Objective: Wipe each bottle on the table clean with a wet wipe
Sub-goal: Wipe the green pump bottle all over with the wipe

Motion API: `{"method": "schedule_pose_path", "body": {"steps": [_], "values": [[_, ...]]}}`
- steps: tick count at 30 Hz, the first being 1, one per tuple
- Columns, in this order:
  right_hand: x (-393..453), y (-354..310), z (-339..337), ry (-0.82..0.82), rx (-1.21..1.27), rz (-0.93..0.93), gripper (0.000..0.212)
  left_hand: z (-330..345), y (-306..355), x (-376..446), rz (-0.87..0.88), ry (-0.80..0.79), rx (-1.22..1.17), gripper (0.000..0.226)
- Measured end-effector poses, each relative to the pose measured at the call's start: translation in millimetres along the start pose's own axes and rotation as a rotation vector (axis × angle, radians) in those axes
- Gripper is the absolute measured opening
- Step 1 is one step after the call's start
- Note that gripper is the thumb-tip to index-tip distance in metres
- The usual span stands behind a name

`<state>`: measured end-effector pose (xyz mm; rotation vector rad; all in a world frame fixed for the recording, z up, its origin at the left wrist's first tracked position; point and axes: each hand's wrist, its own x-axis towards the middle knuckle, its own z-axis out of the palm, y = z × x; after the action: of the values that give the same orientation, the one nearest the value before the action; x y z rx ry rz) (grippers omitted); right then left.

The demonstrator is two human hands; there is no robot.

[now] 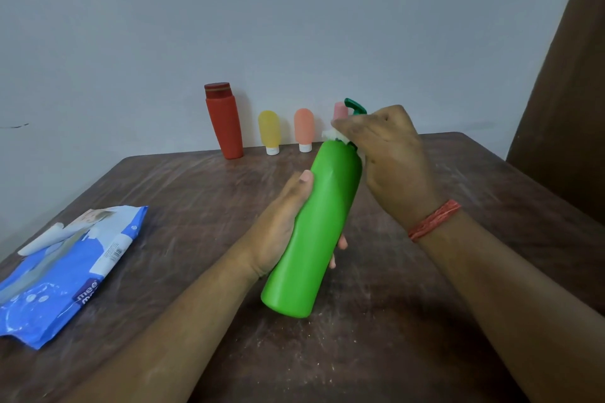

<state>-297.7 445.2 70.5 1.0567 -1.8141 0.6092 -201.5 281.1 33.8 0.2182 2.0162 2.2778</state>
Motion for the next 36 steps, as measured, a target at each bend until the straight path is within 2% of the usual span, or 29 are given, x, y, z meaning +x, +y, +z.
{"method": "schedule_pose_path", "body": {"steps": [6,9,13,15,18,22,24,26,28,33,36], "values": [[-5.5,-2.8,3.7,-0.017,0.086,-0.081,0.04,-0.1,-0.1,-1.1,0.01,0.03,0.004,0.085],[-7.4,-4.7,6.9,0.071,0.067,0.016,0.035,0.6,-0.6,-1.1,0.021,0.02,-0.006,0.085],[-18.2,-19.8,18.1,0.166,0.123,0.103,0.03,-4.4,-1.2,-3.1,0.02,0.014,-0.135,0.094],[-19.6,-23.3,23.0,0.209,0.185,0.22,0.031,-7.8,-2.3,-3.3,0.015,-0.009,-0.171,0.091],[-17.0,-25.9,26.9,0.242,0.442,0.439,0.029,-10.9,-3.8,-2.6,-0.005,-0.064,-0.221,0.08],[-15.1,-23.5,29.0,0.232,1.019,0.735,0.023,-8.5,-5.0,-1.2,-0.054,-0.158,-0.219,0.08],[-13.9,-20.9,27.6,0.206,1.351,0.849,0.026,-7.7,-5.8,-0.6,-0.055,-0.188,-0.208,0.078],[-15.1,-19.7,27.2,0.141,1.496,0.905,0.03,-8.9,-6.9,-0.9,-0.05,-0.19,-0.211,0.078],[-17.2,-19.4,28.7,0.106,1.456,0.909,0.034,-10.6,-7.5,-1.1,-0.045,-0.178,-0.222,0.079],[-16.7,-16.5,28.6,0.203,1.132,0.864,0.035,-11.5,-8.8,1.5,-0.046,-0.162,-0.282,0.077],[-19.7,-17.3,31.2,0.237,1.035,0.796,0.032,-13.7,-12.1,3.5,-0.024,-0.149,-0.356,0.074]]}}
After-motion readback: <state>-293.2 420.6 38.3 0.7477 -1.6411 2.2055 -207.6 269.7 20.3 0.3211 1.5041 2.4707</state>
